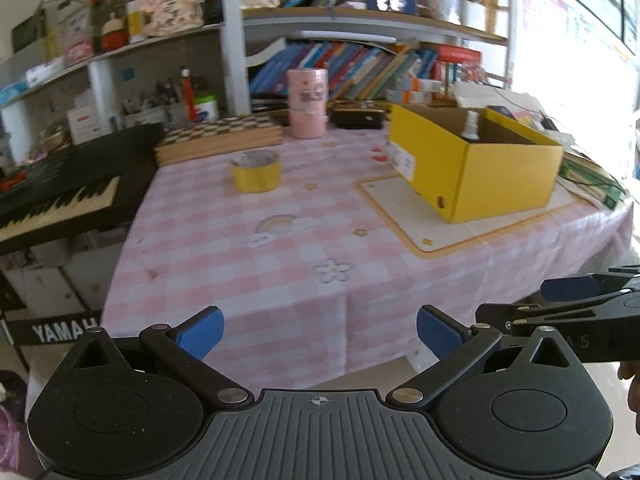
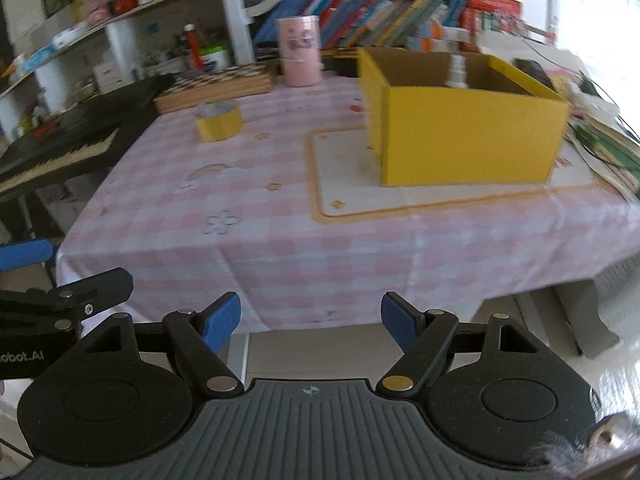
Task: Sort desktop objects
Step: 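Move both open tools back toward the yellow tape roll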
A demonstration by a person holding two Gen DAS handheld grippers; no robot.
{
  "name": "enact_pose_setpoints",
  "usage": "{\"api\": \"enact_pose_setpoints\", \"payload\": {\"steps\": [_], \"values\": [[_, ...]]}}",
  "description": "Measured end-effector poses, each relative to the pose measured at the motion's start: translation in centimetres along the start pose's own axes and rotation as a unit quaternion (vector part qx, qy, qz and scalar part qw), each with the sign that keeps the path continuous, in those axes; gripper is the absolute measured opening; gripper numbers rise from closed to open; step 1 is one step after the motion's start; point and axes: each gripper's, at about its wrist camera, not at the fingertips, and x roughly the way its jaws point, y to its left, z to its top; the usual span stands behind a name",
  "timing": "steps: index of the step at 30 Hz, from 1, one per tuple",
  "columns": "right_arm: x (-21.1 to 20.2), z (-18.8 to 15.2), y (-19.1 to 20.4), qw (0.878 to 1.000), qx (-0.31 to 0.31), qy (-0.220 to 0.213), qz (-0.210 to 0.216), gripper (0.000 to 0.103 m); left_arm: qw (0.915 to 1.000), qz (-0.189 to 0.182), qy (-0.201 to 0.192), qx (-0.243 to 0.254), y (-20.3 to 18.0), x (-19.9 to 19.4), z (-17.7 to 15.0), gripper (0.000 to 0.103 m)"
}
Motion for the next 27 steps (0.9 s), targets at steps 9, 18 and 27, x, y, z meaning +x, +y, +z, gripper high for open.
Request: {"api": "enact_pose_setpoints", "payload": {"steps": [9, 18, 27], "values": [[1.0, 1.0, 4.1, 0.998, -0.060, -0.009, 0.024, 0.076, 0.9991, 0.034, -0.010, -0.024, 3.1, -0.7, -0.2, 0.103], [1.4, 2.2, 6.0, 0.996, -0.083, -0.019, 0.035, 0.076, 0.9975, 0.053, -0.028, -0.038, 4.7, -1.2, 0.3, 0.103], [2.8, 3.2, 6.5, 0.995, -0.090, -0.021, 0.046, 0.076, 0.9965, 0.068, -0.028, -0.039, 5.3, -0.4, 0.8, 0.103]]}}
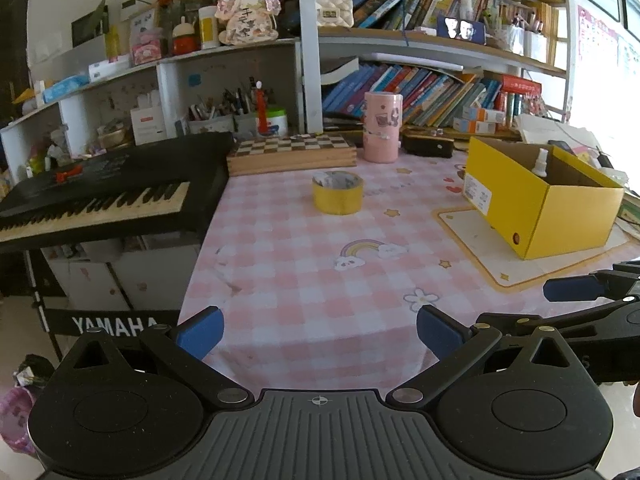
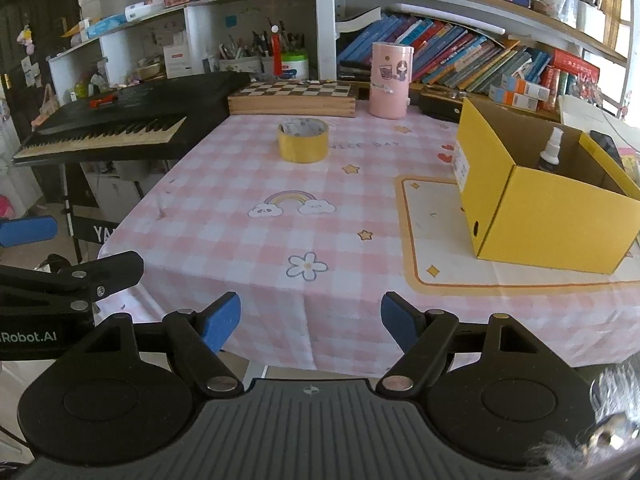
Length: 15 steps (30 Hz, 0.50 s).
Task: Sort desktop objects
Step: 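Move both open tools back toward the yellow tape roll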
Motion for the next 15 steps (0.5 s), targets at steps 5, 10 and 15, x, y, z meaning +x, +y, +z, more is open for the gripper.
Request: {"api": "enact_pose_setpoints", "payload": {"steps": [5, 10, 15], "values": [[1.2, 1.1, -0.4, 1.000, -0.005, -0.003, 0.005, 0.076, 1.0000, 0.006, 0.000, -0.002, 0.1, 1.3, 1.0, 0.103], [3.0, 2.7, -1.4, 1.000, -0.005, -0.001, 0.008, 0.076, 0.9999, 0.010, 0.004, -0.003, 0.0, 3.5, 2.4, 0.103], [5.1, 4.7, -2.9, 1.000, -0.003, 0.001, 0.010, 0.076, 0.9999, 0.003, 0.009, -0.007, -0.3, 6.0, 4.0, 0.103]]}}
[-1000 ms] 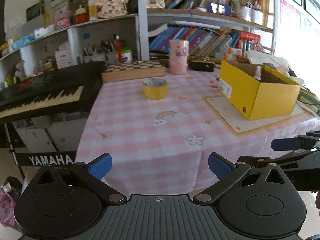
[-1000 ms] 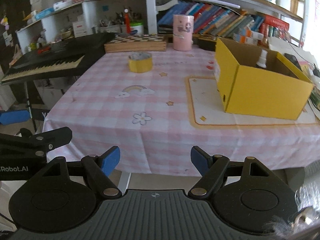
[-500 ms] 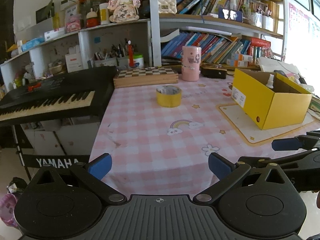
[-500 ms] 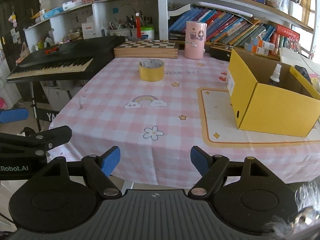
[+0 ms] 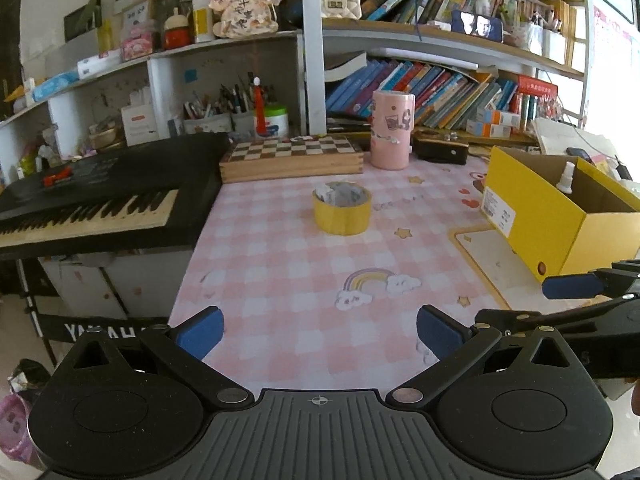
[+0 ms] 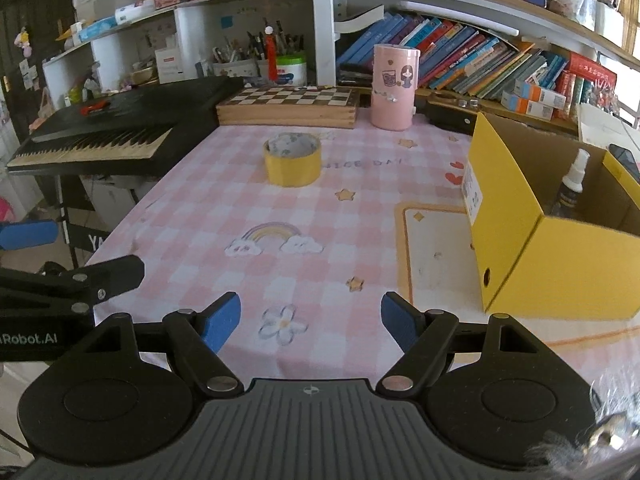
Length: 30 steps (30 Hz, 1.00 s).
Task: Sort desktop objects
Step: 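Move both open tools back toward the yellow tape roll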
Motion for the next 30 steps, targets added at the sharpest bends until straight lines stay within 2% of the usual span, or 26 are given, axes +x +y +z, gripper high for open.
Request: {"api": "enact_pose_setpoints", "payload": {"steps": [11, 30], "values": [[4.0, 3.9, -2.7, 1.000, -0.007, 0.006, 0.014, 0.076, 0.9997, 0.020, 0.009, -0.007, -1.0, 4.3, 3.2, 0.103], [9.5, 9.4, -5.9, 0.999, -0.004, 0.001, 0.047, 0.079, 0.9974, 0.065, -0.001, -0.030, -1.6, 9.4, 7.6, 0.103]]}}
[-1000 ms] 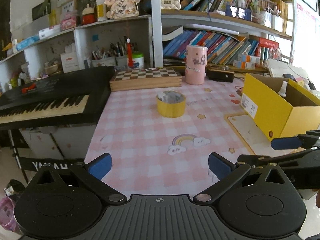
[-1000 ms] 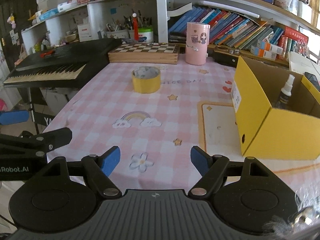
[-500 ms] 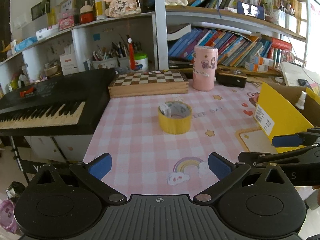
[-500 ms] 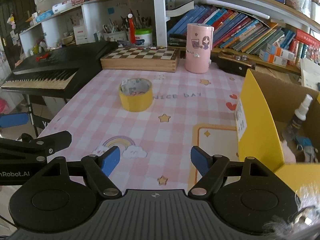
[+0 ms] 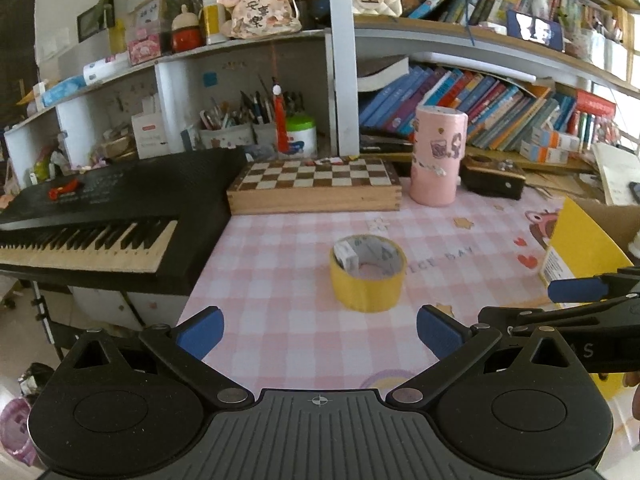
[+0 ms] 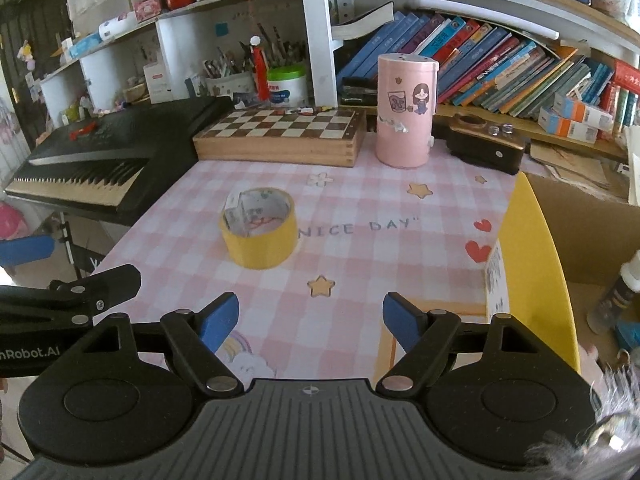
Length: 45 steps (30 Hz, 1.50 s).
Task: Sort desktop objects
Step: 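Move both open tools back toward the yellow tape roll, then grasp the tape roll rim with the right tool while the left tool grasps the white card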
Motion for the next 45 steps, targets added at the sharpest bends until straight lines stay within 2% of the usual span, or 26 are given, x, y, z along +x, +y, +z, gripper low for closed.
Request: {"api": "enact_pose_setpoints", "payload": {"steps": [16, 29, 32, 34, 35, 36, 37, 39, 43, 45], "values": [[4.9, 3.8, -1.3, 1.000, -0.006, 0.000, 0.007, 0.080, 0.9993, 0.031, 0.005, -0.021, -0.1, 4.5, 2.5, 0.103], [6.9, 4.8, -3.7, 0.999, 0.021, -0.003, -0.031, 0.080, 0.9992, 0.017, 0.023, -0.028, -1.1, 9.2, 2.7, 0.103], [7.0, 5.0, -4.2, 0.999, 0.028, -0.005, -0.034, 0.080, 0.9989, 0.029, 0.023, -0.030, -1.2, 10.7, 2.9, 0.101], [7.1, 5.0, -4.3, 0.999, 0.027, -0.003, -0.033, 0.080, 0.9985, 0.035, 0.024, -0.033, -1.4, 11.7, 3.2, 0.095], [7.1, 5.1, -4.4, 0.999, 0.026, -0.002, -0.031, 0.080, 0.9986, 0.034, 0.024, -0.031, -1.4, 12.0, 3.3, 0.088], [7.2, 5.1, -4.3, 0.999, 0.026, 0.000, -0.028, 0.080, 0.9988, 0.033, 0.024, -0.028, -1.6, 12.4, 3.4, 0.077], [7.2, 5.1, -4.3, 0.999, 0.026, 0.001, -0.025, 0.080, 0.9990, 0.029, 0.026, -0.022, -1.8, 12.7, 3.5, 0.071], [7.3, 5.1, -4.3, 0.999, 0.026, 0.005, -0.020, 0.080, 0.9993, 0.019, 0.031, -0.013, -2.2, 13.4, 3.7, 0.049], [7.7, 5.2, -4.0, 1.000, 0.021, 0.015, -0.008, 0.080, 0.9992, 0.001, 0.039, -0.003, -2.8, 14.3, 3.8, 0.034], [7.9, 5.2, -4.0, 1.000, 0.017, 0.020, -0.002, 0.080, 0.9992, -0.001, 0.040, 0.006, -3.1, 14.5, 3.8, 0.023]]}}
